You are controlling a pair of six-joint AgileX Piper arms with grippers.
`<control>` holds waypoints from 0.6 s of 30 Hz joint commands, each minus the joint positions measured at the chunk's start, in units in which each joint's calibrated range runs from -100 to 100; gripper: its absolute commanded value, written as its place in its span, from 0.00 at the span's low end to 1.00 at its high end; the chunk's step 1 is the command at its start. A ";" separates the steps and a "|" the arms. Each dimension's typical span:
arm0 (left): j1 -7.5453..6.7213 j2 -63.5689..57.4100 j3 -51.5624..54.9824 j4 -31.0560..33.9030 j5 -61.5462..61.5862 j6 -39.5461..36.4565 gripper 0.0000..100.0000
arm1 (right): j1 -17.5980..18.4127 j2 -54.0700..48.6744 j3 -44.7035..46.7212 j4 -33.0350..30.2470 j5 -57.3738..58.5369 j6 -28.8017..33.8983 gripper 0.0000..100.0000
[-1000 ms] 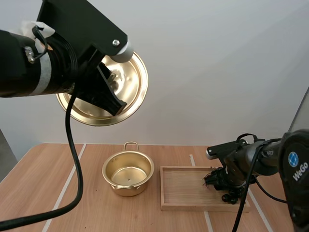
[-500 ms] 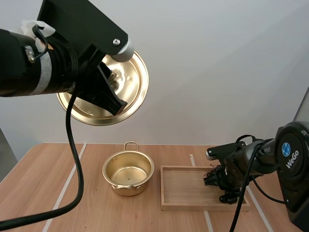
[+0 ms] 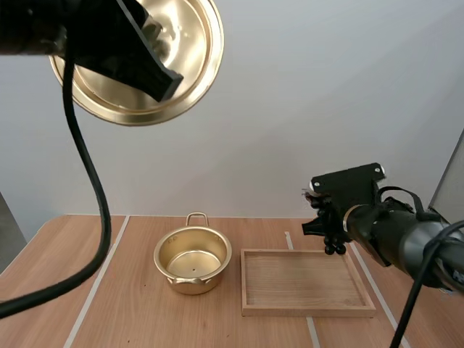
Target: Open the lid, put the grape in the pot, and close it
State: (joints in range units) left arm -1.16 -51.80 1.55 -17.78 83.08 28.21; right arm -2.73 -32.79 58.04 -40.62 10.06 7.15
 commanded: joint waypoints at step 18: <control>-0.20 -0.20 -21.21 10.36 2.26 -9.81 0.00 | 25.67 7.39 -10.39 -1.46 -5.55 -7.90 0.00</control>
State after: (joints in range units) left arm -1.23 -51.94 -19.10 -8.79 83.65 19.32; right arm 22.44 -29.19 49.73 -41.95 4.98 -0.49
